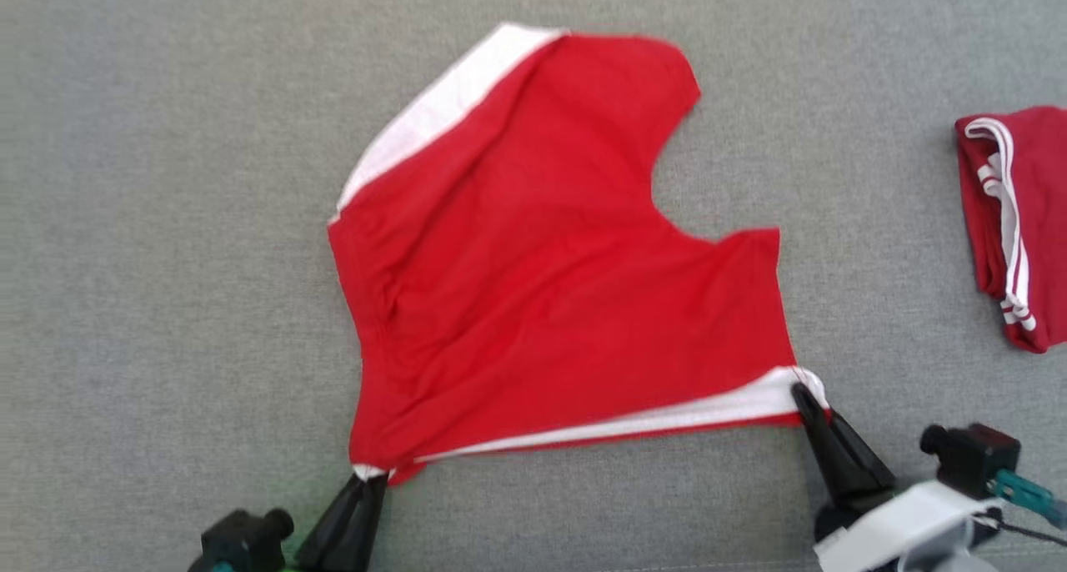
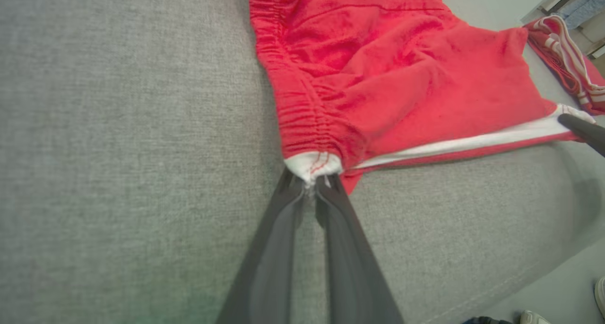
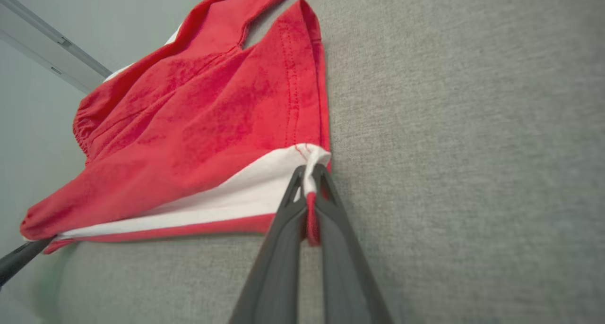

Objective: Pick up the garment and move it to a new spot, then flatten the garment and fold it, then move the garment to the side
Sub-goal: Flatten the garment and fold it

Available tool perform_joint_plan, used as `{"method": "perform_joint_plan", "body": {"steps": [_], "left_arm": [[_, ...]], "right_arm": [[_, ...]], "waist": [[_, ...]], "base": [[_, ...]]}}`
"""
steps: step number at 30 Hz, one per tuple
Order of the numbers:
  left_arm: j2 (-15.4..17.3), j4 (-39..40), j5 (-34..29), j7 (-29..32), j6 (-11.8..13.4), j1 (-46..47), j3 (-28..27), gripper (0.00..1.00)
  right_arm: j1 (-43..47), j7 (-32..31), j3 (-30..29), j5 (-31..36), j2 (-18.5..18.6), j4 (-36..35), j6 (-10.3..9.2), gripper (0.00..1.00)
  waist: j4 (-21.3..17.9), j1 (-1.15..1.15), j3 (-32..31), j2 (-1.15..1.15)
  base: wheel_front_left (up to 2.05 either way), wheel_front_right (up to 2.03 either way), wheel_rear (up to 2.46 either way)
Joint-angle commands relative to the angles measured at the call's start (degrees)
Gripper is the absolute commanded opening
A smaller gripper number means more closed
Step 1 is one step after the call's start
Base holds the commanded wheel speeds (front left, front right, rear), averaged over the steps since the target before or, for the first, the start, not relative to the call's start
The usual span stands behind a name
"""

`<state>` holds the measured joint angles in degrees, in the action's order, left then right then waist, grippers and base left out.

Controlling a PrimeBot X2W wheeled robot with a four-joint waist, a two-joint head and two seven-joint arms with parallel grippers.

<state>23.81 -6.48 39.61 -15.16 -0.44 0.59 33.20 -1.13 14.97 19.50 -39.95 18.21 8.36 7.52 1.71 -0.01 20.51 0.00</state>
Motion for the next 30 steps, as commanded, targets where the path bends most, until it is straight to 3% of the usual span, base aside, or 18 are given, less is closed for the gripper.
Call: {"method": "perform_joint_plan", "body": {"steps": [1,10,22,30], "left_arm": [[-1.2,0.8,0.7,0.1,0.8,-4.1,-1.4,0.0],[-2.2,4.8,2.2,1.9,2.7,-13.1,0.7,0.0],[1.5,12.6,5.2,7.8,5.0,-16.7,0.0,0.0],[1.3,14.6,7.2,8.3,5.1,-16.0,-1.1,0.0]], "right_arm": [[3.5,-0.5,-1.1,-1.4,1.9,-1.9,-0.07,0.0],[14.6,-5.9,-5.7,-6.2,6.9,-9.4,-0.09,0.0],[17.7,-9.8,-9.1,-7.7,6.7,-13.3,-0.1,0.0],[12.2,-11.0,-7.6,-4.9,5.3,-14.0,-0.09,0.0]], "waist": [[1.7,0.01,-5.6,0.0],[2.6,0.01,-9.3,0.0],[3.3,0.01,-12.6,0.0],[2.4,0.01,-11.7,0.0]], "base": [[0.0,0.0,0.0],[0.0,0.0,0.0],[0.0,0.0,0.0],[0.0,0.0,0.0]]}}
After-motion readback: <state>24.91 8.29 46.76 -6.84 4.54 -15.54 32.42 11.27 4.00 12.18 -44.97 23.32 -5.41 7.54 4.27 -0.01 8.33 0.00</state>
